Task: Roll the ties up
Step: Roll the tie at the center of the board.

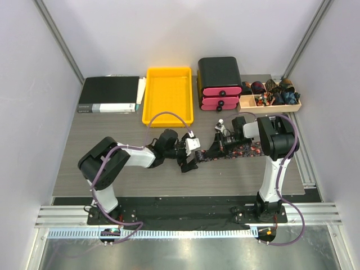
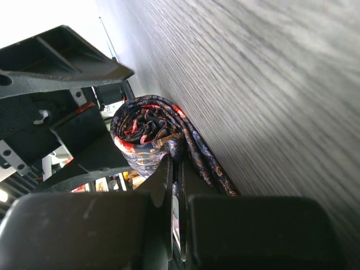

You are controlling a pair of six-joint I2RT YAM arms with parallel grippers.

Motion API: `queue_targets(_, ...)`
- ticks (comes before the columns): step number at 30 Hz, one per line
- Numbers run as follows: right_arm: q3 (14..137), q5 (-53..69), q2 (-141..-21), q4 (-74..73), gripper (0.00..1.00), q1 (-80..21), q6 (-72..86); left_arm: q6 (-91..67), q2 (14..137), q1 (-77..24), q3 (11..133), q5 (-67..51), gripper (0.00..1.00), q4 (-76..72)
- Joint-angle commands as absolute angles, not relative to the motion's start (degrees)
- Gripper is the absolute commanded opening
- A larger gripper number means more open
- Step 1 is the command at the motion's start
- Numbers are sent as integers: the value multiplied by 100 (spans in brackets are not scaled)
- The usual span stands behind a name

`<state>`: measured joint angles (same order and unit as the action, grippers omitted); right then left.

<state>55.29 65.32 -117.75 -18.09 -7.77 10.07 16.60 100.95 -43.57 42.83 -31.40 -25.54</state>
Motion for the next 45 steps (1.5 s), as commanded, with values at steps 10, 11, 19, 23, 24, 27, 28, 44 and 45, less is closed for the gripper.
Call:
queue_targets(10, 5678, 5563, -12445, -2636, 1, -712, 835, 1301, 11152, -4676, 4632, -2804, 82, -4078)
queue_targets(11, 5678, 5572, -12463, -2637, 1, -721, 818, 1318, 11197, -4676, 4658, -2804, 80, -4078)
queue_targets(19, 5687, 5669, -12507, -2637, 1, -721, 835, 1607, 11338, -4720, 4781, -2856, 49, -3640)
queue_targets(23, 5730, 5826, -12454, -2628, 1, -721, 870, 1828, 11294, -4764, 4913, -2760, 32, -2893)
queue_targets(24, 5748, 5932, -12384, -2515, 1, -729, 948, 1863, 11277, -4772, 4957, -2716, 28, -2761)
queue_targets(27, 5538, 6161, -11858, -1561, 9, -773, 1858, 1986, 11224, -4808, 4931, -2646, 21, -2497)
queue_targets(28, 5398, 6187, -11578, -1303, 11, -800, 2116, 2004, 11215, -4825, 4913, -2646, 20, -2453)
queue_targets(44, 5687, 5764, -11065, -1234, 33, -1028, 3084, 2145, 11259, -4904, 4931, -2505, 4, -1872)
queue_targets(45, 5486, 6244, -11135, -865, 32, -1028, 3302, 2136, 11259, -4896, 4931, -2522, 4, -1863)
